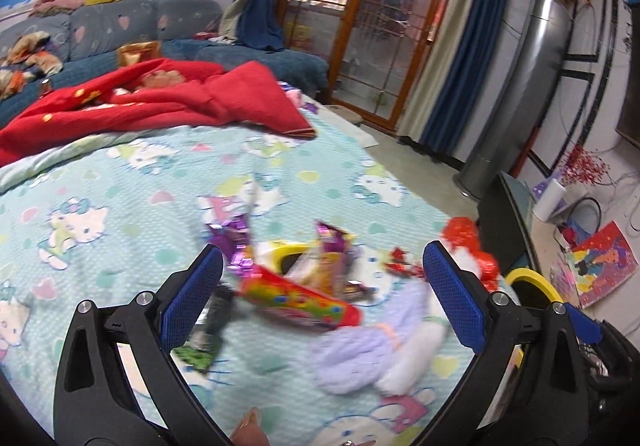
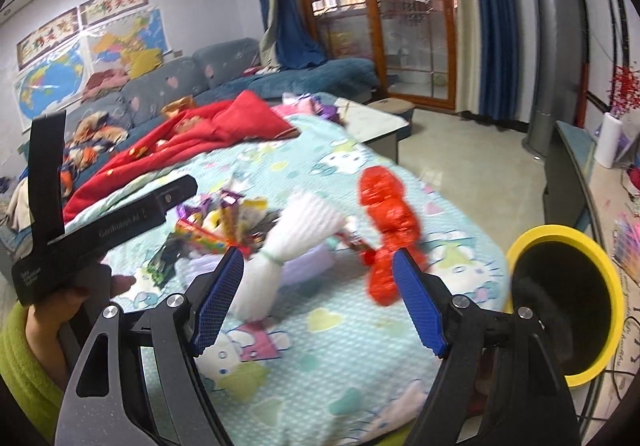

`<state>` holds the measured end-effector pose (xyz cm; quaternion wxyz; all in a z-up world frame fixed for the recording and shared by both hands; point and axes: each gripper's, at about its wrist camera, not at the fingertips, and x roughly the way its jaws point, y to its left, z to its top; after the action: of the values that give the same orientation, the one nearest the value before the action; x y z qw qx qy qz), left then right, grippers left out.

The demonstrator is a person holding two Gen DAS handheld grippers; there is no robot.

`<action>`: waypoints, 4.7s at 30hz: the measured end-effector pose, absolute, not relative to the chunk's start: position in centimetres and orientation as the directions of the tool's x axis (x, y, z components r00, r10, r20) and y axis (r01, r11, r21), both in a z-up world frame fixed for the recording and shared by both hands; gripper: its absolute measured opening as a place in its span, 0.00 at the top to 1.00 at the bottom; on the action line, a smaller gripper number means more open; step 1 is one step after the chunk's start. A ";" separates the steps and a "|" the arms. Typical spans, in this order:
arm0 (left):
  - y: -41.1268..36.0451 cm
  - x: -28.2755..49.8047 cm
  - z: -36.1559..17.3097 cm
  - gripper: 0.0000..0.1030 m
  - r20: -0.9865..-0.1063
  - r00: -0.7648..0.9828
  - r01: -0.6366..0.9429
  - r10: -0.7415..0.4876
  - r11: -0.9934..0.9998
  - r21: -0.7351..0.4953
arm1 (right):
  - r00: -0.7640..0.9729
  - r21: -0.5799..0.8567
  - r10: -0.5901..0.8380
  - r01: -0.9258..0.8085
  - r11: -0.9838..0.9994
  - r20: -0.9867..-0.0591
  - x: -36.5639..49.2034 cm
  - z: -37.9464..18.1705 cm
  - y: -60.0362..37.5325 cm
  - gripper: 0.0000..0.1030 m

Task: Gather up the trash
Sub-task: 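Move both tools back over the trash on the bedspread, then grasp the green-pea snack packet with the left tool while the right tool grasps the white foam net, then carry packet and foam net over the yellow bin and open both tools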

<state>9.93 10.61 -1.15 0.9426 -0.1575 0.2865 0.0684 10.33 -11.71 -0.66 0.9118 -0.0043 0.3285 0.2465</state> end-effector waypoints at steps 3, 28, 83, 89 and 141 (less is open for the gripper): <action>12.6 9.4 -1.7 0.11 -0.579 0.813 -0.258 0.064 0.931 -0.259 | 0.640 0.161 0.453 -0.462 0.872 -0.621 10.4 -1.4 -10.4 0.28; 16.4 9.0 -8.8 0.27 -0.761 0.649 -0.237 -0.003 0.949 -0.206 | 0.513 0.222 0.450 -0.445 0.868 -0.731 13.0 -7.3 -6.3 0.52; 6.8 7.3 -0.3 0.81 -0.583 0.792 0.010 -0.182 0.958 -0.286 | 0.619 0.292 0.494 -0.405 0.867 -0.610 13.8 0.2 -19.4 0.79; 4.1 8.3 0.1 0.81 -0.576 0.787 0.058 -0.219 0.957 -0.284 | 0.647 0.297 0.473 -0.369 0.881 -0.598 14.5 0.7 -21.0 0.79; -22.4 16.9 -5.7 0.81 -0.683 0.535 0.556 -0.497 0.816 -0.159 | 0.697 0.326 0.128 0.160 0.932 -0.706 19.3 -5.8 -45.1 0.78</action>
<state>16.93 -22.43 -5.72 0.8751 0.0387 0.3770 -0.3009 19.32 -45.06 -5.84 0.9023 0.1848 0.3894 -0.0089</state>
